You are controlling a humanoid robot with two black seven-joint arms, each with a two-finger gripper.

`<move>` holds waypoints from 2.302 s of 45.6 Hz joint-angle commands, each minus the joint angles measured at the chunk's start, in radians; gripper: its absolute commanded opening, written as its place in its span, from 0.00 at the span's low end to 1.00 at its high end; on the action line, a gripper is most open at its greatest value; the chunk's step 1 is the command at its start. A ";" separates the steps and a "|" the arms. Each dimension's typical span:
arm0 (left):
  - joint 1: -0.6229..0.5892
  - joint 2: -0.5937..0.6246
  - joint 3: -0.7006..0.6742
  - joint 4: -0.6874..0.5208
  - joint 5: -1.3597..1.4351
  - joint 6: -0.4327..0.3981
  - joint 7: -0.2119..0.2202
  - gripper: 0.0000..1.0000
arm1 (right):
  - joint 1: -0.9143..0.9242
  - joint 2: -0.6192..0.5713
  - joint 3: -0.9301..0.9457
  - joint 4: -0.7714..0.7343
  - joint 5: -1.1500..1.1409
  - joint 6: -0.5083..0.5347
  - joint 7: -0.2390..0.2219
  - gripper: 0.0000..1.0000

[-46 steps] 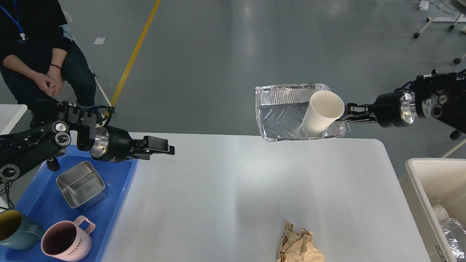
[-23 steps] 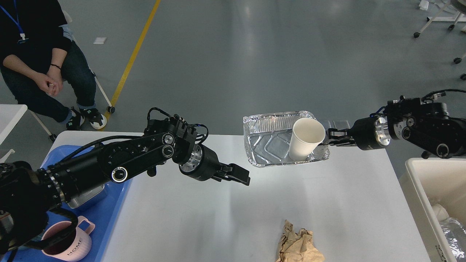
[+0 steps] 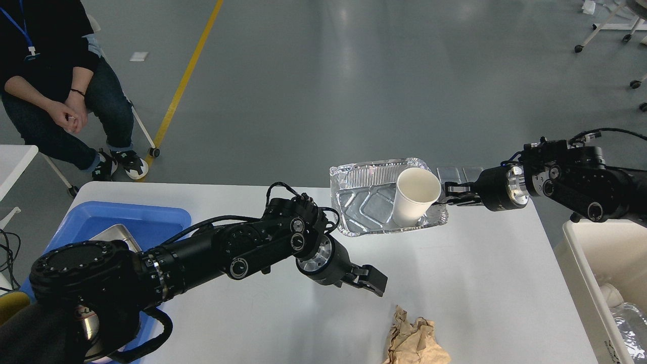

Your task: Tidy desktop

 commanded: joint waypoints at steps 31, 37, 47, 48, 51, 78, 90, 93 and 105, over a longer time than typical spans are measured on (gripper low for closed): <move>0.010 -0.047 0.018 0.016 -0.018 0.003 -0.075 0.97 | -0.017 0.028 0.000 -0.037 0.002 -0.004 0.000 0.00; 0.012 -0.047 0.020 0.012 -0.019 -0.020 -0.075 0.97 | -0.017 0.028 0.000 -0.037 0.002 -0.004 -0.001 0.00; 0.020 -0.048 0.060 0.012 -0.018 -0.022 -0.072 0.97 | -0.017 0.027 0.000 -0.037 0.007 -0.017 0.000 0.00; 0.020 -0.048 0.068 0.012 -0.018 -0.022 -0.073 0.97 | -0.017 0.027 0.000 -0.037 0.007 -0.020 0.000 0.00; 0.021 -0.048 0.087 0.013 -0.018 -0.020 -0.064 0.97 | -0.017 0.025 0.000 -0.036 0.007 -0.023 0.000 0.00; 0.064 -0.047 0.155 0.027 -0.006 0.006 -0.059 0.95 | -0.017 0.016 0.001 -0.034 0.008 -0.031 0.002 0.00; 0.062 -0.047 0.158 0.027 -0.002 0.006 -0.059 0.79 | -0.017 0.007 0.001 -0.028 0.008 -0.038 0.002 0.00; 0.059 -0.045 0.158 0.027 -0.001 0.007 -0.059 0.71 | -0.017 0.005 0.001 -0.026 0.008 -0.037 0.002 0.00; 0.061 -0.043 0.154 0.027 0.005 0.079 -0.065 0.30 | -0.017 0.002 0.001 -0.026 0.008 -0.038 0.002 0.00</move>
